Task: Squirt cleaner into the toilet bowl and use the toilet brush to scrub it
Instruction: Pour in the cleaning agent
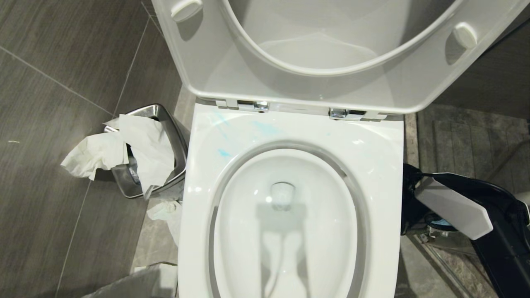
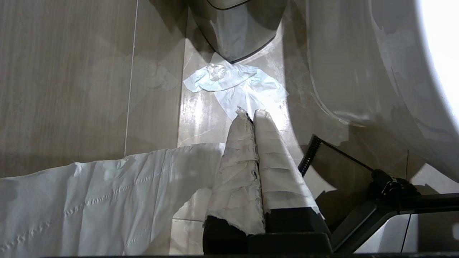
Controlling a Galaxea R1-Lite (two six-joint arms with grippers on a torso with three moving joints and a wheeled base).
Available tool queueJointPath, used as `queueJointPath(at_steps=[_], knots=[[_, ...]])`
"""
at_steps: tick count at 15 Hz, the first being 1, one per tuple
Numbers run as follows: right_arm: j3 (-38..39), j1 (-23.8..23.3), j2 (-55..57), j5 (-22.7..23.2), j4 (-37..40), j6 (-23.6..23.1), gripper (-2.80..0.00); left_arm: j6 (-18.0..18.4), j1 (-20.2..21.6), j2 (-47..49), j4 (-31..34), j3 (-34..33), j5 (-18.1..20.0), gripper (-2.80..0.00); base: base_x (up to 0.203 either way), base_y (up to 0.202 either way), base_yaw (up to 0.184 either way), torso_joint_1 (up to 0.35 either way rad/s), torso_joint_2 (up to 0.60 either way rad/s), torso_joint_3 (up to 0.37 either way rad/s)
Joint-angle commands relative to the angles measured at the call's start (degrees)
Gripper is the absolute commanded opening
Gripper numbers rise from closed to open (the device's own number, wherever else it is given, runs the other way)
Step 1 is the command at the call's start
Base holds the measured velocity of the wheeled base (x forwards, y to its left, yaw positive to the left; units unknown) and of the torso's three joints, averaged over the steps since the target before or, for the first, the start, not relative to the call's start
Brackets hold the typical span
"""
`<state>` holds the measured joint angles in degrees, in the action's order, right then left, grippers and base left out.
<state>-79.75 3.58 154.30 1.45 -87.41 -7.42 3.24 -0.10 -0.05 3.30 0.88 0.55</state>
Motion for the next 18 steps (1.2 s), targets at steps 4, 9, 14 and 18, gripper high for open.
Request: queueJointPath(at_steps=[4, 9, 14, 18], knots=[[4.2, -0.5, -0.5, 0.0, -0.3, 1.2, -2.8, 0.0, 0.0, 0.0, 0.0, 0.0, 0.0, -2.8, 0.0, 0.0, 0.0, 0.0, 0.0, 0.0], [5.4, -0.5, -1.3, 0.0, -0.3, 1.1, -2.8, 0.0, 0.0, 0.0, 0.0, 0.0, 0.0, -2.8, 0.0, 0.0, 0.0, 0.0, 0.0, 0.0], [7.9, -0.5, -2.8, 0.1, -0.3, 1.1, -2.8, 0.0, 0.0, 0.0, 0.0, 0.0, 0.1, -2.8, 0.0, 0.0, 0.0, 0.0, 0.0, 0.0], [8.1, -0.5, -3.1, 0.1, -0.3, 1.1, -2.8, 0.0, 0.0, 0.0, 0.0, 0.0, 0.1, -2.8, 0.0, 0.0, 0.0, 0.0, 0.0, 0.0]])
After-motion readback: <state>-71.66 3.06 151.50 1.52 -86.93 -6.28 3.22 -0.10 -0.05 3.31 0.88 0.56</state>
